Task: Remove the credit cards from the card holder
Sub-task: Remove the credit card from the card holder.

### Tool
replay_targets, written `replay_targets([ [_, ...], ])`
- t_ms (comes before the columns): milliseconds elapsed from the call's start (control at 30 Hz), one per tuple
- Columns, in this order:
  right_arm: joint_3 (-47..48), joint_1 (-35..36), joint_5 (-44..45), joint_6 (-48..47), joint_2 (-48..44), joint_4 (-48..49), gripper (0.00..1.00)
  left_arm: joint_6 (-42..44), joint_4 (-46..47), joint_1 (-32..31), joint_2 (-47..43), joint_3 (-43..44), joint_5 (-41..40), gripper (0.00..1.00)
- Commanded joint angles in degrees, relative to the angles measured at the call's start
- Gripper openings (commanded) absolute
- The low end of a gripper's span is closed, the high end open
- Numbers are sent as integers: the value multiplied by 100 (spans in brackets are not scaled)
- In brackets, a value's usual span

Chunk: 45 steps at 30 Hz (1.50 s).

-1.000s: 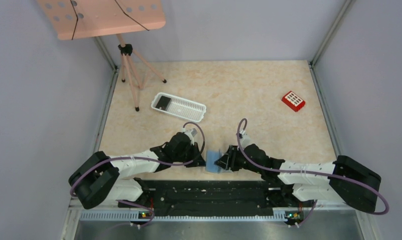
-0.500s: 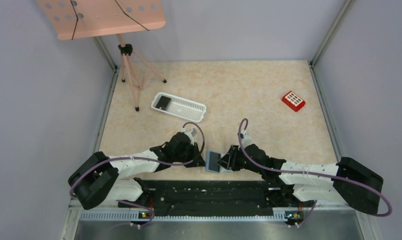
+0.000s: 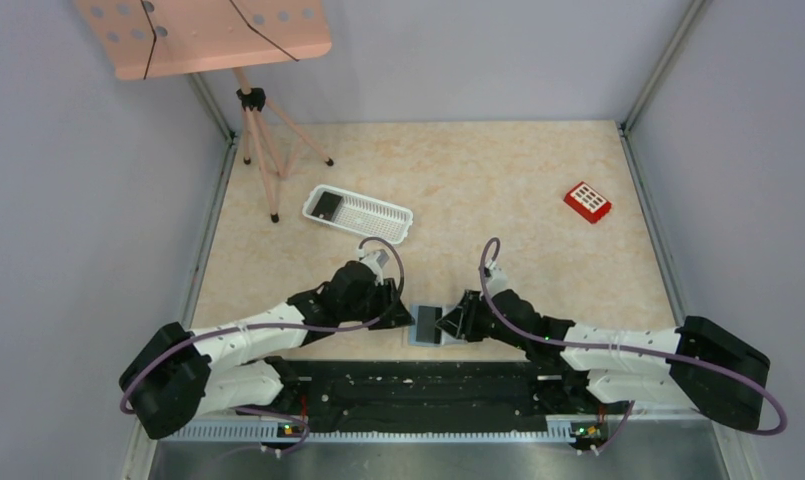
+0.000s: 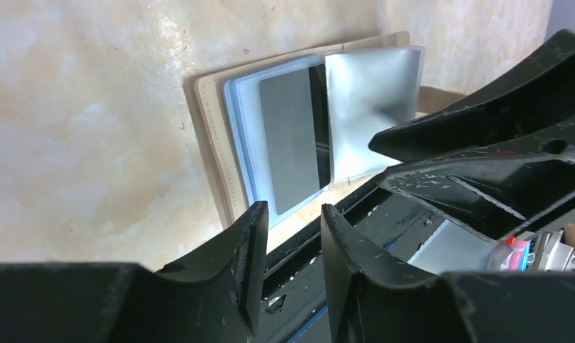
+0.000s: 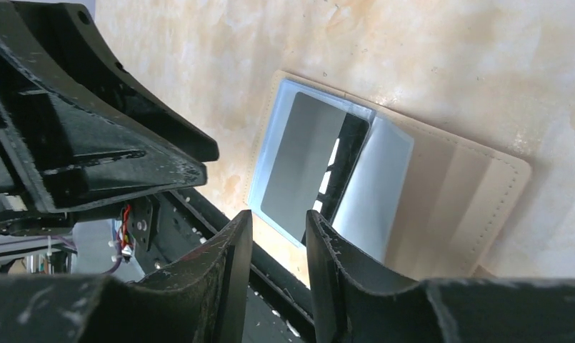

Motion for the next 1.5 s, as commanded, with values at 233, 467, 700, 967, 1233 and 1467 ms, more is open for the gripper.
replay_targets([
  [233,-323,48,302,149,105,206,29,22,306,-24,-33,-1,18,42],
  [467,-511,38,420,234,-58,138,28,156,194,-24,290,72,-53,42],
  [700,-609,6,376,320,-212,177,24,166,431,-26,473,-9,101,41],
  [967,-142,1,-115,135,-436,296,28,144,682,-33,620,-94,211,31],
  [1233,201,4,-146,193,229,370,30,70,927,-39,718,-173,388,25],
  [1467,325,6,-114,285,898,496,30,59,844,-50,436,-189,171,23],
])
